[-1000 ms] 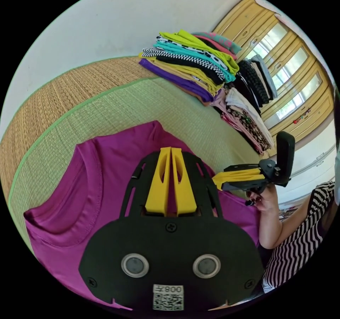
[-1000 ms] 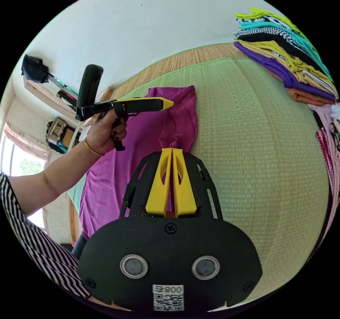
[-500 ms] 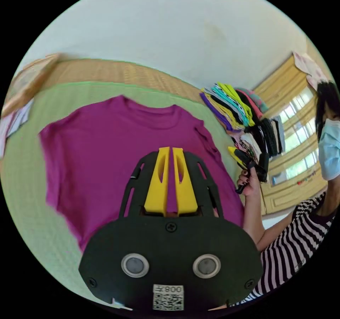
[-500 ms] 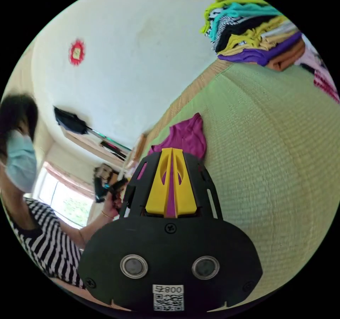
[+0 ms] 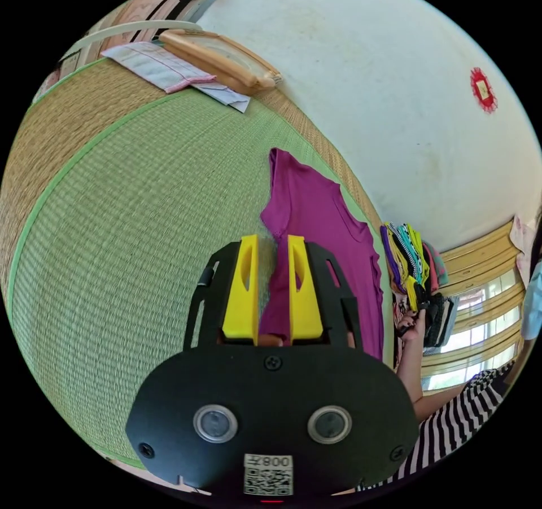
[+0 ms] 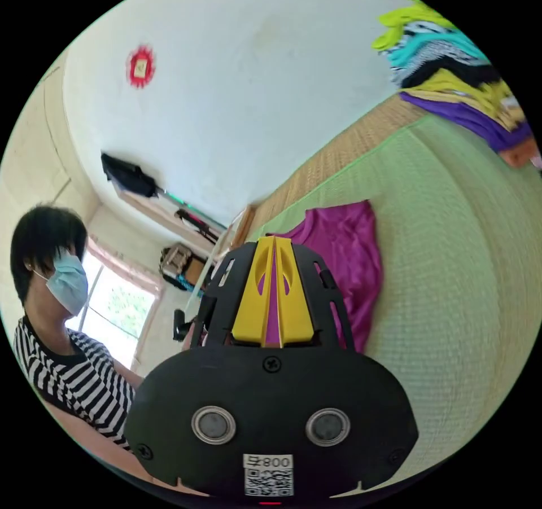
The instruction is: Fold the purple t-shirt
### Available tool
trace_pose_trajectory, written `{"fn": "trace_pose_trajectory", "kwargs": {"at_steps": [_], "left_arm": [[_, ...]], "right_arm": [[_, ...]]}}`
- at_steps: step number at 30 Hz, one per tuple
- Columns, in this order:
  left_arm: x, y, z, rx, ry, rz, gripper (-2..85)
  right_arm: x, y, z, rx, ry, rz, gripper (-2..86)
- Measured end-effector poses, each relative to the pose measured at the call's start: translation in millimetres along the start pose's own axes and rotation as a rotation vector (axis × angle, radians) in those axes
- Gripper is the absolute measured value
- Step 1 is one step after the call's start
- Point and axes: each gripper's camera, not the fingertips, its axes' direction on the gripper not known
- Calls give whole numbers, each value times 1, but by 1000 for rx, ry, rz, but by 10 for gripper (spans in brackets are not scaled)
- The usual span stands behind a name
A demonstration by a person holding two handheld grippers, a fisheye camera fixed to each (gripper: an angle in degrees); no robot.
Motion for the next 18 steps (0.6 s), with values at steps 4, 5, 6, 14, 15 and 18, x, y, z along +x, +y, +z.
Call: {"fn": "trace_pose_trajectory", "kwargs": {"at_steps": [4, 5, 6, 14, 15, 18], "left_arm": [[-17, -2, 0, 23, 44, 5, 71], [-23, -2, -1, 27, 49, -9, 59], [-29, -1, -1, 33, 57, -24, 47], [-43, 17, -11, 94, 72, 1, 20], [-44, 20, -12, 102, 73, 2, 19], [-42, 24, -14, 110, 45, 26, 18]], "right_arm": [[-72, -19, 104, -228, 18, -149, 21], [-83, -20, 123, -262, 15, -173, 24], [-104, -21, 160, -326, 20, -218, 29], [-244, -2, 391, -667, 100, -530, 60], [-263, 2, 420, -696, 116, -577, 61], [-305, 12, 483, -747, 171, -680, 63]]}}
